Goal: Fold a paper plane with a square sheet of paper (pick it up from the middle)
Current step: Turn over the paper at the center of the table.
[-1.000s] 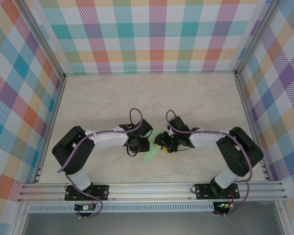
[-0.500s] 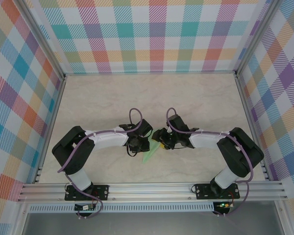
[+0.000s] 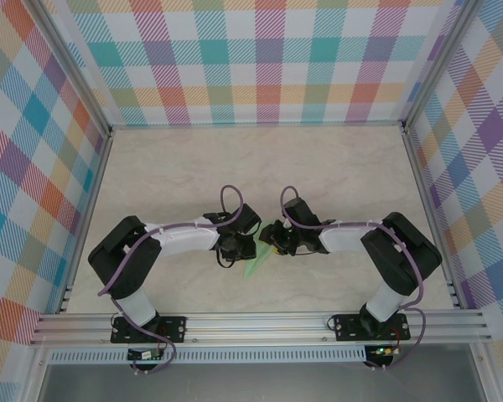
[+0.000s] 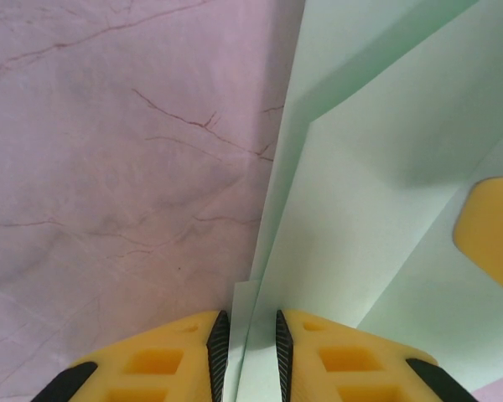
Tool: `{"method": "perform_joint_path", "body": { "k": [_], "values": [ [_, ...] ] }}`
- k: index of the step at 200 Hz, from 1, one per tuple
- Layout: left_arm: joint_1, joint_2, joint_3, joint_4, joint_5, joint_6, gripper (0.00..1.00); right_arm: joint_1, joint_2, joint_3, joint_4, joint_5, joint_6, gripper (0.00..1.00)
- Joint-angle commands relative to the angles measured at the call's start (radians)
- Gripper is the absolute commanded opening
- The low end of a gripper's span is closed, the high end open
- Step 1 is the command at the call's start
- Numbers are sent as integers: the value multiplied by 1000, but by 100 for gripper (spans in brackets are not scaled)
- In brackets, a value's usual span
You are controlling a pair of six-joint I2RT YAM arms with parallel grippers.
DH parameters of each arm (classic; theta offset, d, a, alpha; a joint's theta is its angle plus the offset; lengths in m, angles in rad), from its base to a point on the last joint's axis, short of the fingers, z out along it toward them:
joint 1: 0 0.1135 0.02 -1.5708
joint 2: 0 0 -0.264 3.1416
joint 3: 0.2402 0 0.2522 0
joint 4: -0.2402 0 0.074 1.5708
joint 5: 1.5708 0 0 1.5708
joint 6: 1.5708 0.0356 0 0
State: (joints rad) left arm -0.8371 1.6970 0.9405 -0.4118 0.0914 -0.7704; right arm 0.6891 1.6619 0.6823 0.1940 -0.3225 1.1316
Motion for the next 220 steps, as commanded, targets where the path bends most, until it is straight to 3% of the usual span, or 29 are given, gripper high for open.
{"method": "perform_joint_path", "body": {
  "k": [1,67,115,158,220],
  "values": [
    [5,-22,-39,-35,-30,-18,26,5,18,8,57,-14,-50,34],
    [20,-123,-79,-3,-18,-39,27,5,46,71,20,-35,-153,21],
    [46,-285,-138,-56,-87,-61,30,7,26,149,-105,-47,-259,10],
    [91,-439,-200,-139,-141,-58,36,15,-66,267,-413,33,-435,9],
    [132,-607,-305,-127,-125,-80,46,66,-151,460,-946,382,-546,9]
  ]
}}
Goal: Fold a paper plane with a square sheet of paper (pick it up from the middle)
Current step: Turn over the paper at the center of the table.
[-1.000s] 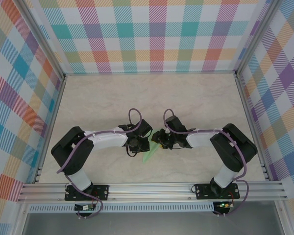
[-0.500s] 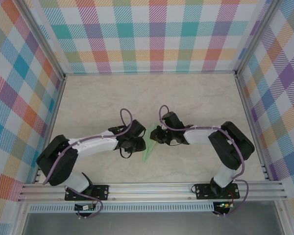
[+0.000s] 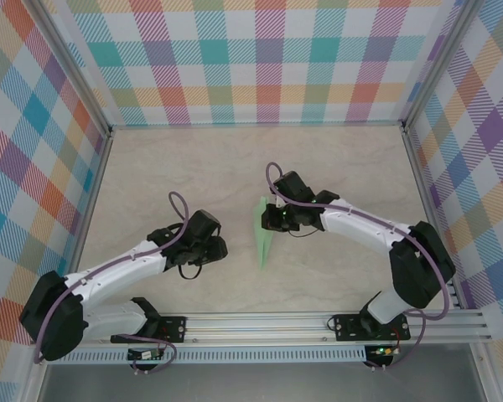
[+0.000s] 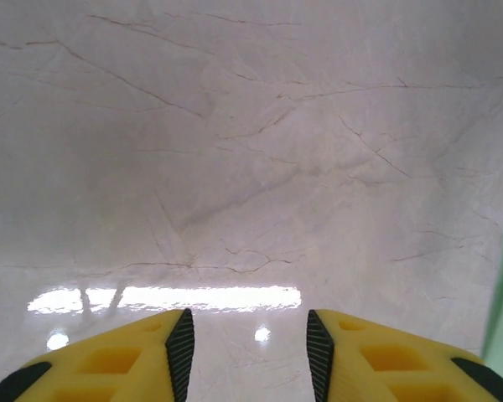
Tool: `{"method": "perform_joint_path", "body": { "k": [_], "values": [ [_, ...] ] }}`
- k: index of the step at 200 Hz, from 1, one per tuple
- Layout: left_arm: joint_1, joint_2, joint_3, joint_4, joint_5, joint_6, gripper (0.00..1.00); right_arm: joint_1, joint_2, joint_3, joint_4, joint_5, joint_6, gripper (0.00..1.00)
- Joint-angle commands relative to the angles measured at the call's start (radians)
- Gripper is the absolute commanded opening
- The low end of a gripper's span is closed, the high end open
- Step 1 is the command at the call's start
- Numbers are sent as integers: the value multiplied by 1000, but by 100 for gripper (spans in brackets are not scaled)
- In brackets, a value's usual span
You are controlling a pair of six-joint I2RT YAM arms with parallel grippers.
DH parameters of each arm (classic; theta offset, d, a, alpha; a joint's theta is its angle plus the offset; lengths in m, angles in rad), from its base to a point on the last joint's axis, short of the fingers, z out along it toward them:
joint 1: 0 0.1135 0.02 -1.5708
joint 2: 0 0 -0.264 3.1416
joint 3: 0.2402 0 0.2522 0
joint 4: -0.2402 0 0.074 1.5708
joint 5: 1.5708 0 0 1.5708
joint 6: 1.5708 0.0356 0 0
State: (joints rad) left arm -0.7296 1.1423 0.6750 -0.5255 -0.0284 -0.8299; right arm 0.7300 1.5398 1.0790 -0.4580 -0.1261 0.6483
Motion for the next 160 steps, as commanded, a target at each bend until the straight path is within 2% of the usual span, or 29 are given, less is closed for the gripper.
{"method": "perform_joint_path", "body": {
  "k": [1,23,76,114,160],
  "values": [
    [25,-54,-42,-12,-4,-21,46,27,-30,66,-302,191,-63,9],
    [43,-70,-73,22,29,-21,49,39,-41,85,-401,293,-45,8],
    [62,-70,-83,59,71,-13,51,52,-28,124,-483,400,-24,9],
    [98,-73,-79,67,74,-26,53,83,102,231,-551,499,-40,8],
    [118,-134,-122,64,53,-67,55,166,328,445,-714,664,-14,7]
  ]
}}
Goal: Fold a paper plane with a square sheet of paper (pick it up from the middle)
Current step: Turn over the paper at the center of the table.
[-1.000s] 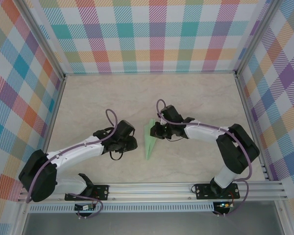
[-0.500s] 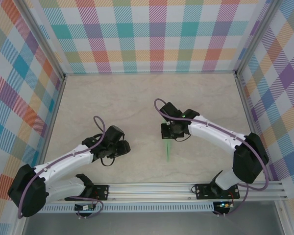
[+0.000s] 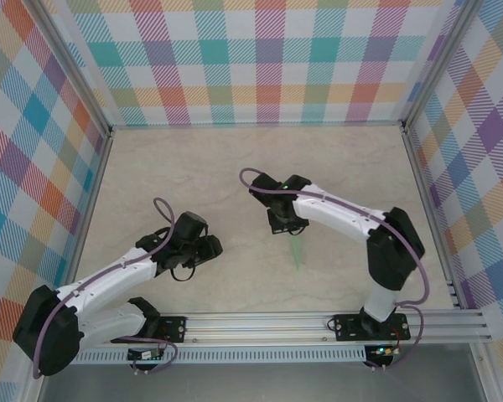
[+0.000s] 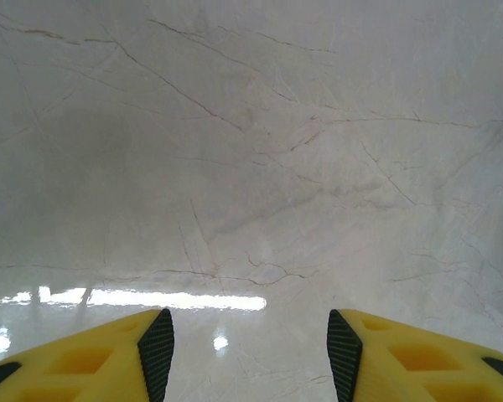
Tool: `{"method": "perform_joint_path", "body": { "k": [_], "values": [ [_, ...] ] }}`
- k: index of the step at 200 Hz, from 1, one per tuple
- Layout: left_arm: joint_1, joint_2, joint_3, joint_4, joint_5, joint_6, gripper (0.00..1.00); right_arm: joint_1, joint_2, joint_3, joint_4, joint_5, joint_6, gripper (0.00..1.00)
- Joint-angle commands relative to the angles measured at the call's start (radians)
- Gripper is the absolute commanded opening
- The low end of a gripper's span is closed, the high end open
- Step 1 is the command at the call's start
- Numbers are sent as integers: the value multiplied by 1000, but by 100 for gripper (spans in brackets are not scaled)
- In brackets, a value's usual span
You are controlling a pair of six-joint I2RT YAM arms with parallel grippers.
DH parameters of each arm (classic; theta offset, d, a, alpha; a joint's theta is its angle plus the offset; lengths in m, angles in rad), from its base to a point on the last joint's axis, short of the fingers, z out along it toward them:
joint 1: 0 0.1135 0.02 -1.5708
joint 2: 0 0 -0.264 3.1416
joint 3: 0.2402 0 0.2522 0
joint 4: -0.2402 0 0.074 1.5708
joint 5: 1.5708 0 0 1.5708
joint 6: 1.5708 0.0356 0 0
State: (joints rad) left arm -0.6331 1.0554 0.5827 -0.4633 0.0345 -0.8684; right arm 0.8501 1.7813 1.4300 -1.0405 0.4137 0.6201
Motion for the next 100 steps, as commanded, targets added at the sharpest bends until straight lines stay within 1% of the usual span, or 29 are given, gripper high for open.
{"method": "perform_joint_path", "body": {
  "k": [1,48,100],
  "values": [
    [22,-48,-31,2,-10,-28,55,47,90,97,-133,125,14,7],
    [49,-115,-52,-41,-3,-26,59,88,209,196,-181,155,65,8],
    [61,-119,-61,-50,-3,-24,59,117,330,294,-257,193,125,9]
  ]
}}
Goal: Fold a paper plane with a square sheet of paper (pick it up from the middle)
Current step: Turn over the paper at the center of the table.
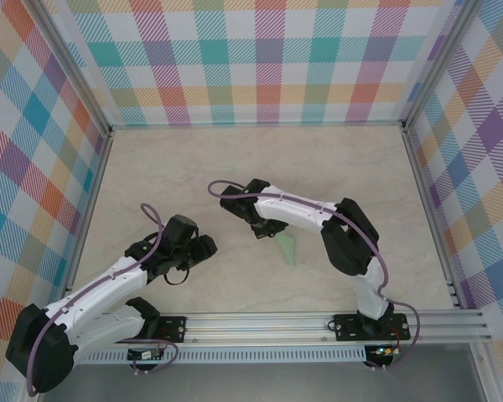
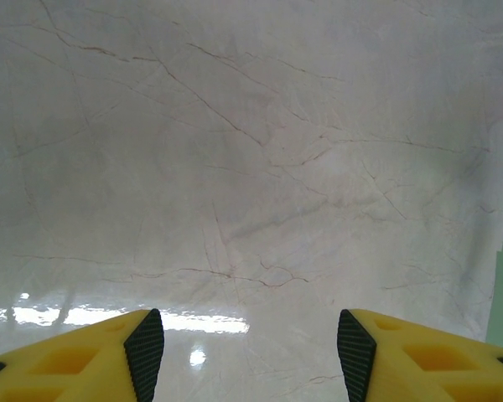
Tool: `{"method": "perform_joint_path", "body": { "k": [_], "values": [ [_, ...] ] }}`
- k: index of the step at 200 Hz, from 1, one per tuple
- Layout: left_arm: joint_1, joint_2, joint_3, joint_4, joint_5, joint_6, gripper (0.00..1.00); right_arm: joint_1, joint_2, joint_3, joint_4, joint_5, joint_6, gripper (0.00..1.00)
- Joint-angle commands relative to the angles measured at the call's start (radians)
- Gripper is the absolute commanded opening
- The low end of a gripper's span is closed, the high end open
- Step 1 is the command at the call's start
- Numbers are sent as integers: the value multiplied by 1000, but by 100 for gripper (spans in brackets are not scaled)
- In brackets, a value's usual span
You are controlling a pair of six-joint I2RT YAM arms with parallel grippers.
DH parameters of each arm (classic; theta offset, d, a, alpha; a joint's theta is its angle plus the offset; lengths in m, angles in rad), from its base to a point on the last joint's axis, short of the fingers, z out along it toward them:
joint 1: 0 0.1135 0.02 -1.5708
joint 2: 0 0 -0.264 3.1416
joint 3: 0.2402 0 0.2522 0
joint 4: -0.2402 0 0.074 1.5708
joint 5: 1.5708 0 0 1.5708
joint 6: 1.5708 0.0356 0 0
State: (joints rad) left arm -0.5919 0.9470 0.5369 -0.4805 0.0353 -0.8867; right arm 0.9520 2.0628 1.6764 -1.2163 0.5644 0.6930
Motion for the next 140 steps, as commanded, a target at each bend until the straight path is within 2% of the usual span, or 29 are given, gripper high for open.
{"method": "perform_joint_path", "body": {
  "k": [1,50,84,124,140],
  "values": [
    [20,-11,-15,-33,-4,-6,59,15,51,50,-84,42,54,9],
    [23,-17,-13,-69,-13,6,60,40,186,158,-120,35,99,12],
    [26,-36,-12,-90,-27,13,61,48,242,207,-48,-101,68,17],
    [30,-32,3,-108,-19,31,62,44,177,184,101,-281,28,40],
    [32,-35,11,-116,-13,35,62,41,100,134,190,-347,6,54]
  ]
}}
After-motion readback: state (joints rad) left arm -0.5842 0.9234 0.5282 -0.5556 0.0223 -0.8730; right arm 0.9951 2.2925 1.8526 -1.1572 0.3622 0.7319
